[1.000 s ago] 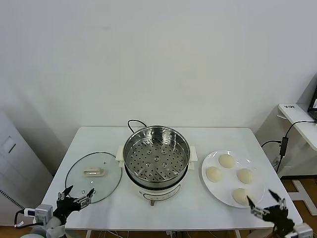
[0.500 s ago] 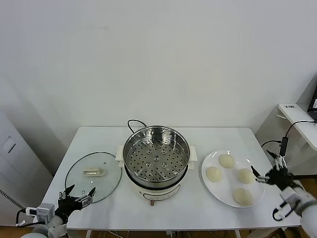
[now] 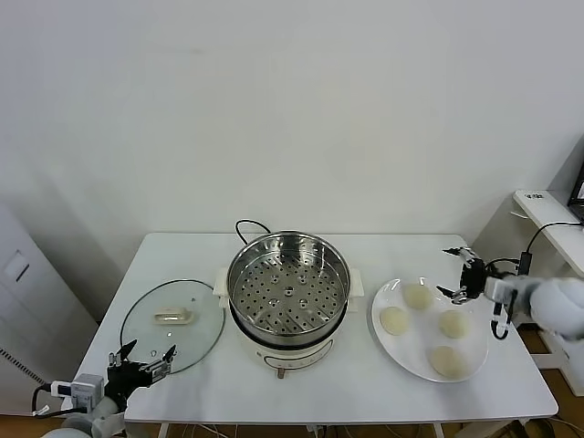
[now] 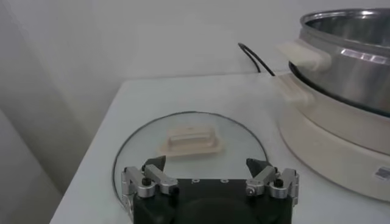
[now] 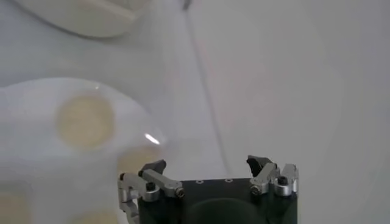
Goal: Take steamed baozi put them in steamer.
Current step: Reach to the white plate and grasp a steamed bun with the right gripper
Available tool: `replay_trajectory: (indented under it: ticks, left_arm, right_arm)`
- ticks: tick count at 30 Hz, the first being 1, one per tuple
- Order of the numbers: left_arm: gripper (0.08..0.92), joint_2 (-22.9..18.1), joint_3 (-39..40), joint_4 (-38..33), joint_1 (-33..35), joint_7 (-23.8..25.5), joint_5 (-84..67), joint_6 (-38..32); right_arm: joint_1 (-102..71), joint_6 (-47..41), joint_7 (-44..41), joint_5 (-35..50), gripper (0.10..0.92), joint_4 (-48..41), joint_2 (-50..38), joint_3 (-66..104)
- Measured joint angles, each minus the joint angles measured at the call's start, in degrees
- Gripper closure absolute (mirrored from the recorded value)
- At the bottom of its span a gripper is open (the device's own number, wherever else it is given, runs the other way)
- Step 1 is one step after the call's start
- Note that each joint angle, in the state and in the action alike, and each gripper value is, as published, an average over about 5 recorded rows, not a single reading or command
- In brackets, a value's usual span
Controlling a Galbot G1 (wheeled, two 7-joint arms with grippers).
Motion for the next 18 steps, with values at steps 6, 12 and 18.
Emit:
replay_trajectory:
  ticks: [6, 12, 18]
  left_arm:
    - [0.177, 0.32, -0.01, 0.01, -0.43, 0.14, 0.48, 0.21]
    - [0.177, 0.83, -0.06, 0.14, -1.12, 0.15, 0.67, 0.79]
    - [0.177, 1.06, -0.06, 0.39, -1.45, 0.19, 0.80, 1.15]
  right_arm:
    - [13.86, 2.14, -7.44, 1.63, 0.203, -7.68, 0.38, -14.53]
    - [22.96, 4.68, -11.28, 2.07, 0.203, -15.27, 2.97, -24.42]
    - [27.92, 7.04, -12.72, 1.63, 0.203, -21.58, 7.10, -30.29]
